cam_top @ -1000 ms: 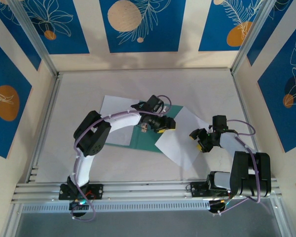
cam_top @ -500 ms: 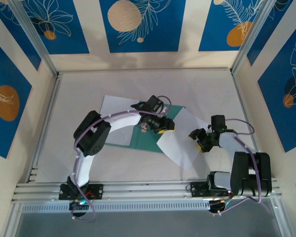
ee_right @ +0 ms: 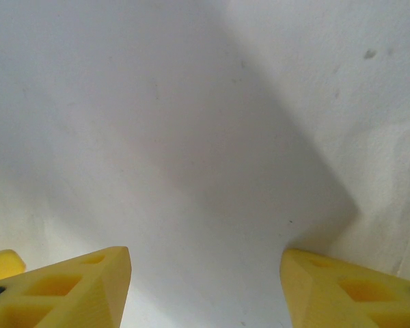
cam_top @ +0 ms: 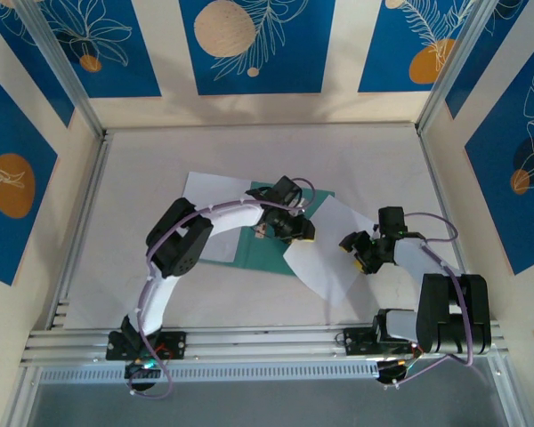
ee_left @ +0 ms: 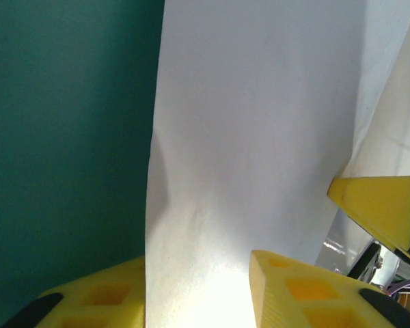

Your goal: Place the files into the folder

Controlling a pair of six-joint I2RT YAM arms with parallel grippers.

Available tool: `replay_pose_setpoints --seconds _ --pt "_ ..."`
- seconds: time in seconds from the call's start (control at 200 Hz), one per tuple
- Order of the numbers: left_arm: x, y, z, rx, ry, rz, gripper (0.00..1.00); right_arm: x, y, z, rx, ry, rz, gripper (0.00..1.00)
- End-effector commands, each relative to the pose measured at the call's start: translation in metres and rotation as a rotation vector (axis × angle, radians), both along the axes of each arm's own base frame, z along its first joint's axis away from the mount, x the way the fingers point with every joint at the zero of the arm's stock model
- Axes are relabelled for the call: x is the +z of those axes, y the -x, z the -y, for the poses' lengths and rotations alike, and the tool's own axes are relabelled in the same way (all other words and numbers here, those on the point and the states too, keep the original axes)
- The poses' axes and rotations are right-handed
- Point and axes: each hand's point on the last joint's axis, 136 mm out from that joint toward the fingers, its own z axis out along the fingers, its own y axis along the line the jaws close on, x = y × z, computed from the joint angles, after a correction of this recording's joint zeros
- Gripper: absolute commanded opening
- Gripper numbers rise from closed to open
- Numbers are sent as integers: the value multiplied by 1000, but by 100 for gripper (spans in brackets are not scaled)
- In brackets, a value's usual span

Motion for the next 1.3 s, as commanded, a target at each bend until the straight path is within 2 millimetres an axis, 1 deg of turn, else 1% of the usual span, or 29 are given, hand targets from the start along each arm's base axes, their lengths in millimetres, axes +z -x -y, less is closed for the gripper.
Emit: replay_pose_setpoints --seconds 0.0,0.04,0.15,0.23,0.305,0.385,0.45,0.48,0.535,0.665,0.81,0.925,1.03,1.175,1.23,1.295 --pt "6 -1 -2 -16 -38 41 29 -7 11 1 18 23 -48 61" --pt "8 -1 -4 -15 -44 50 26 -4 10 -1 28 16 -36 62" --pt "15 -2 -8 -11 -47 72 14 5 6 -9 81 -12 31 63" --pt "22 -3 -13 -10 -60 89 10 15 4 -14 113 -21 90 65" --pt "33 -6 -17 8 -39 112 5 29 0 -19 143 -41 157 66" --pt "52 -9 -22 27 -11 150 0 50 -3 -26 180 -73 240 68" --pt "67 -11 -29 40 -2 177 0 68 -5 -32 205 -102 313 69" --pt "75 -13 -32 47 7 191 0 76 -6 -35 215 -116 346 72" --pt "91 -14 -39 61 27 213 0 90 -5 -40 227 -144 394 74" --pt "126 -16 -61 101 42 259 0 120 -4 -55 252 -253 478 76" --pt "164 -15 -91 155 57 308 0 143 -4 -72 264 -426 512 78" --pt "196 -12 -115 198 71 359 0 153 -5 -81 257 -534 511 80" --pt "220 -8 -135 229 76 395 0 152 -8 -83 210 -591 468 82" --pt "243 -4 -156 266 102 403 0 151 -19 -89 146 -702 402 83" --pt "249 -2 -160 279 112 404 0 150 -23 -92 143 -723 381 83" --pt "253 0 -159 281 131 392 0 153 -25 -99 156 -735 367 83"
